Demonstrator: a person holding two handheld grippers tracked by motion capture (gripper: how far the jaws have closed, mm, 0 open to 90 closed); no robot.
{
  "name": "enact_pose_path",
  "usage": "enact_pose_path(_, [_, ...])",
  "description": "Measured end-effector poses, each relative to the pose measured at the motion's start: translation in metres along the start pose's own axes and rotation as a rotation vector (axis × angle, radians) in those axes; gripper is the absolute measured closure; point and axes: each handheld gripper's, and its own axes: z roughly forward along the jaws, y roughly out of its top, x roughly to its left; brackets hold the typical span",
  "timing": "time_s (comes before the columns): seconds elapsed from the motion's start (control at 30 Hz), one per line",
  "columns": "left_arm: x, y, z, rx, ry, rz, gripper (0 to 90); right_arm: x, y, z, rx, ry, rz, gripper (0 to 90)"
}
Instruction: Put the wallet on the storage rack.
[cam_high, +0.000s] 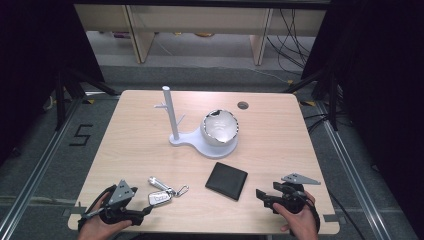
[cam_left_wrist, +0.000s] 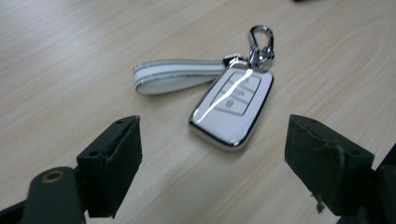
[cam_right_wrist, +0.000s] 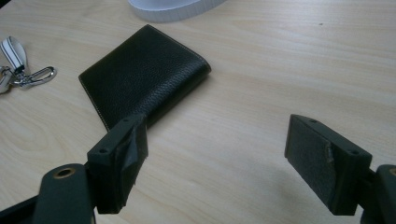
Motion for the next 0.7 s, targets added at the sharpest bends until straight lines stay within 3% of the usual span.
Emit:
enact_pose_path(0.07, [-0.001, 0.009, 0.002, -0.007, -0.009, 0.013, 18.7, 0.001, 0.000, -0.001, 0.003, 0.022, 0.016, 22.8])
enact_pose_path(0.17, [-0.003, 0.024, 0.010, -0.003, -0.013, 0.040, 18.8, 0.004, 0.000, -0.001, -0.009, 0.006, 0.034, 23.3])
enact_pose_path(0.37, [-0.009, 0.056, 0.033, 0.003, -0.041, 0.095, 22.1, 0.005, 0.002, -0.003, -0.006, 0.032, 0.050, 25.0])
enact_pose_path(0.47, [-0.014, 0.069, 0.046, 0.028, -0.056, 0.128, 27.0, 0.008, 0.002, -0.001, -0.001, 0.046, 0.083, 25.2])
enact_pose_path(0.5, [-0.016, 0.073, 0.051, 0.028, -0.061, 0.132, 28.9, 0.007, 0.002, 0.001, -0.003, 0.077, 0.068, 25.2])
enact_pose_path(0.53, [-0.016, 0.077, 0.054, 0.030, -0.063, 0.139, 31.3, 0.009, 0.002, 0.001, 0.006, 0.066, 0.066, 25.8])
enact_pose_path(0.57, [-0.018, 0.081, 0.058, 0.032, -0.070, 0.139, 34.7, 0.012, 0.002, 0.003, 0.013, 0.083, 0.102, 26.5])
enact_pose_path(0.6, [-0.019, 0.085, 0.063, 0.037, -0.074, 0.148, 37.7, 0.014, 0.002, 0.003, 0.020, 0.088, 0.106, 26.5])
enact_pose_path(0.63, [-0.020, 0.088, 0.067, 0.049, -0.076, 0.161, 40.6, 0.011, 0.003, 0.005, 0.018, 0.095, 0.071, 26.6])
enact_pose_path(0.67, [-0.021, 0.093, 0.071, 0.059, -0.080, 0.181, 44.4, 0.016, 0.002, 0.005, 0.035, 0.100, 0.117, 26.7])
enact_pose_path(0.7, [-0.023, 0.096, 0.075, 0.065, -0.078, 0.194, 48.6, 0.016, 0.003, 0.006, 0.041, 0.091, 0.106, 26.7])
